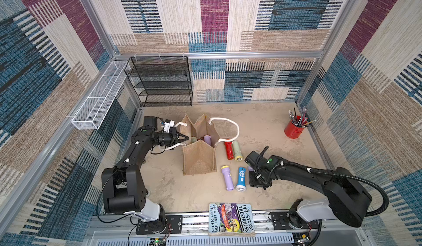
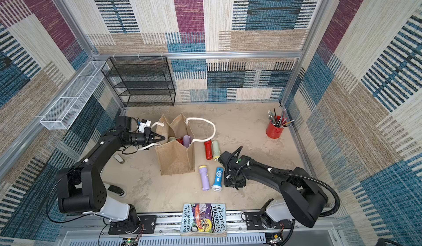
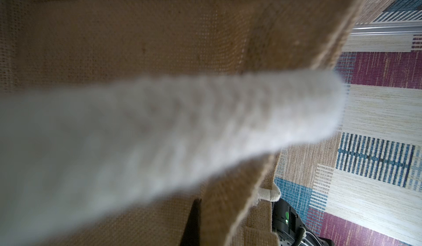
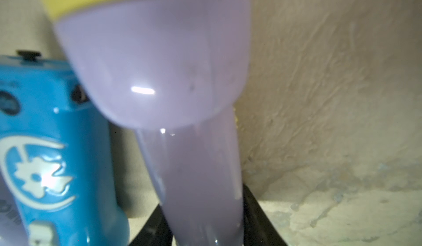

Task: Put the flashlights into the tote bags
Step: Pick up the flashlight from the center of the board, then place the flashlight in the canvas bag.

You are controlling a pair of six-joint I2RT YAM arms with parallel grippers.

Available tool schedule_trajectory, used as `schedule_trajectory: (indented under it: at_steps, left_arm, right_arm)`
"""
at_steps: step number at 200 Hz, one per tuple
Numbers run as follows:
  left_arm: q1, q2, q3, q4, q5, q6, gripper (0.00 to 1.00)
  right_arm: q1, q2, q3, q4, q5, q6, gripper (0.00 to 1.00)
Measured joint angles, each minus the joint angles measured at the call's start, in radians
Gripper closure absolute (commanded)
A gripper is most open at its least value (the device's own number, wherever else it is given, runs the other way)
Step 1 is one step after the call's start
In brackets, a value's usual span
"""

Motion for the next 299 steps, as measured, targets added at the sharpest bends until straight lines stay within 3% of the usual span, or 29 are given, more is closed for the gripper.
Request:
schedule_trajectory:
  at_steps: [54, 146, 181, 202, 232, 274, 299]
  left_arm:
    - [0.000, 0.000, 0.000, -0.001, 0.000, 0.000, 0.95]
    - [0.000, 0.001, 0.004, -0.003, 0.000, 0.000, 0.95]
    - [0.000, 0.000, 0.005, -0.004, 0.000, 0.002, 0.95]
    - [0.000, 0.000, 0.005, -0.005, 0.000, 0.002, 0.95]
    - [0.000, -0.003, 0.005, -0.005, 0.000, 0.002, 0.95]
    - [0.000, -0.003, 0.008, -0.010, 0.000, 0.006, 0.95]
    - [0.000, -0.002, 0.012, -0.012, 0.000, 0.006, 0.95]
  right_arm:
    - [-0.001, -0.013, 0.068, -0.039, 0.015, -0.037, 0.65]
    - [-0.004, -0.005, 0.576, -0.220, 0.218, -0.130, 0.65]
    - [-0.006, 0.064, 0.824, -0.236, 0.246, -0.201, 0.65]
    - [-0.006, 0.132, 0.997, -0.202, 0.204, -0.250, 0.65]
    - [0.004, 0.237, 1.171, -0.103, 0.052, -0.314, 0.65]
    - [0.040, 0.425, 1.300, -0.032, -0.117, -0.378, 0.65]
    - [0.075, 0.523, 1.346, -0.038, -0.150, -0.416, 0.65]
